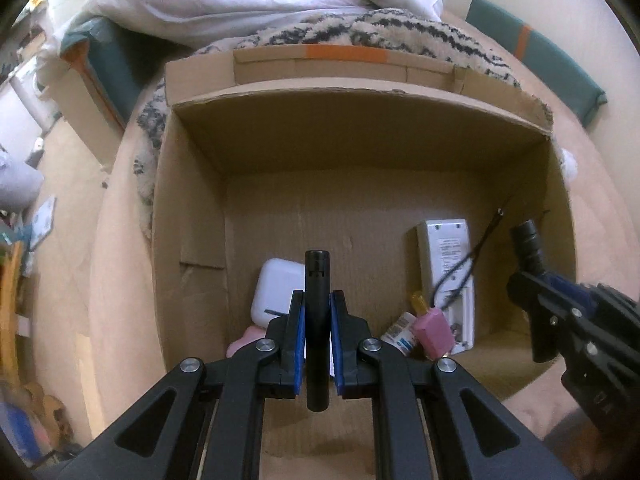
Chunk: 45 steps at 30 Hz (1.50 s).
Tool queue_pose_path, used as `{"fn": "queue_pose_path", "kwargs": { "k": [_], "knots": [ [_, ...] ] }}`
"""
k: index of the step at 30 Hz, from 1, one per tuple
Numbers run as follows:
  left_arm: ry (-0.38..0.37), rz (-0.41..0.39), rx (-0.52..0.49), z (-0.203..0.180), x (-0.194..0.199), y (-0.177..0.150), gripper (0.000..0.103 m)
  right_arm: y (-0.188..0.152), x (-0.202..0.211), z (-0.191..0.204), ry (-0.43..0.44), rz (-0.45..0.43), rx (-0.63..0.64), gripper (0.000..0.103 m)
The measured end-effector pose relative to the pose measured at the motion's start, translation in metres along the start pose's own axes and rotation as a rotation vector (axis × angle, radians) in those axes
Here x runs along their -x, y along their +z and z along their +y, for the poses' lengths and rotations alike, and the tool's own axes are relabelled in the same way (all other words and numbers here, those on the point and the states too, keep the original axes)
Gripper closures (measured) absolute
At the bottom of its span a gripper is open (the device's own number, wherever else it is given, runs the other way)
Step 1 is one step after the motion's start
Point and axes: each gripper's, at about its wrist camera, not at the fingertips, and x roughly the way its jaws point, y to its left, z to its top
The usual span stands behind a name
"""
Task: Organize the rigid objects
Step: 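Lower the cable and flashlight into the box with both tools and release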
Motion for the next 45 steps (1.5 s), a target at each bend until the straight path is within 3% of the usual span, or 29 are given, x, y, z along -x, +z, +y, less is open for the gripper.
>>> {"fn": "queue_pose_path", "kwargs": {
  "k": [13, 22, 24, 27, 28, 29, 33, 38, 45],
  "knots": [
    [0.049, -0.027, -0.035, -0.003, 0.000, -0.006, 0.093, -0.009, -0.029, 0.004, -0.042, 0.100, 0.018, 0.083],
    [0.076, -0.053, -0.066, -0.005, 0.009, -0.010, 0.091, -0.004, -0.022, 0.000, -0.040, 0.054, -0.004, 0.081],
    [0.078, -0.059, -0.064, -0.005, 0.011, -0.010, 0.077, -0.003, -0.020, -0.002, -0.023, 0.049, -0.021, 0.078],
    [0.087, -0.085, -0.054, -0.004, 0.016, -0.010, 0.061, -0.001, -0.013, -0.005, 0.000, 0.019, -0.037, 0.056],
    [0.093, -0.096, -0.054, -0.004, 0.019, -0.010, 0.059, 0.000, -0.012, -0.004, 0.005, 0.007, -0.038, 0.038],
    [0.096, -0.104, -0.054, -0.004, 0.021, -0.010, 0.055, 0.000, -0.010, -0.004, 0.010, -0.004, -0.040, 0.034],
    [0.099, -0.130, -0.053, -0.003, 0.028, -0.014, 0.045, 0.002, -0.007, -0.005, 0.032, -0.011, -0.056, 0.030],
    [0.099, -0.133, -0.039, 0.000, 0.031, -0.014, 0.041, 0.003, -0.001, -0.007, 0.066, -0.026, -0.078, 0.007],
    [0.085, -0.123, 0.011, 0.010, 0.042, -0.015, 0.041, -0.004, 0.012, -0.009, 0.063, -0.037, -0.086, 0.006]
  ]
}}
